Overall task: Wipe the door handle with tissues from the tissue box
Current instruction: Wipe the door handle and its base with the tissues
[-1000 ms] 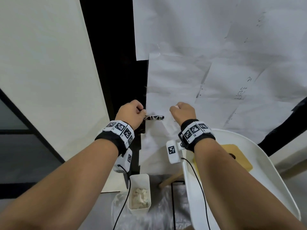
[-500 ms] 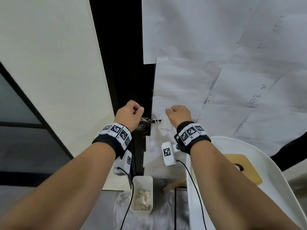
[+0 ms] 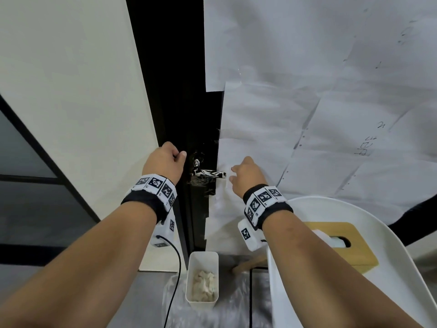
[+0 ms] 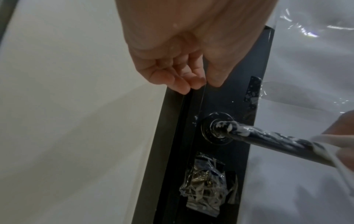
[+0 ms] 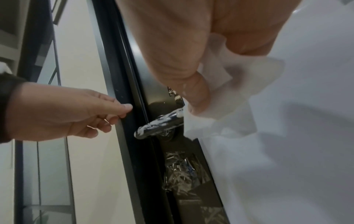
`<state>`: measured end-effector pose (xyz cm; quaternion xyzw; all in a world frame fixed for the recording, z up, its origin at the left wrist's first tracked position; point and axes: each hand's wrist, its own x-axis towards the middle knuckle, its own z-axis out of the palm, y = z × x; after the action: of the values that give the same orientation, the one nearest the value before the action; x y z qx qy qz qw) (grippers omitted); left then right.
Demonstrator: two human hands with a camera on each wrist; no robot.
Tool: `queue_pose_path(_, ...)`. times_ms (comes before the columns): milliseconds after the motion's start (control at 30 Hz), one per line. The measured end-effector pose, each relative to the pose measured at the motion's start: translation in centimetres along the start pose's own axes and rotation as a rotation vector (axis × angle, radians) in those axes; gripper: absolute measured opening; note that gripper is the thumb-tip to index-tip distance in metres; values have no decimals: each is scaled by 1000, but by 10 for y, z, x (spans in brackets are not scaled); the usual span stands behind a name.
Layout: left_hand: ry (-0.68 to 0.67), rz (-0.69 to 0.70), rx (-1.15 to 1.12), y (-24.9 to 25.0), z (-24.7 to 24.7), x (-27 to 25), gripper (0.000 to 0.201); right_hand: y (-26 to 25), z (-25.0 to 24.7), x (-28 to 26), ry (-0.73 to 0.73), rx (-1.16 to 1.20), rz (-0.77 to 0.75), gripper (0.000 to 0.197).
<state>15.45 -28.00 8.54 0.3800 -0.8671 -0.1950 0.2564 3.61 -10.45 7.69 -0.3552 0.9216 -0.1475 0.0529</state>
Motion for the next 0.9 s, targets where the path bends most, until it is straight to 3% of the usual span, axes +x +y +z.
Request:
queue_pose_path(400, -61, -163, 213, -4, -17, 7, 60, -2, -3, 1, -11, -79, -12, 27)
queue_pose_path(700, -152, -259, 244, 11, -22, 12, 57, 1, -4, 2, -5, -45, -50, 21)
queue_pose_path(900, -154, -251, 243, 9, -22, 11, 58, 5, -6, 3, 21, -97, -48, 11)
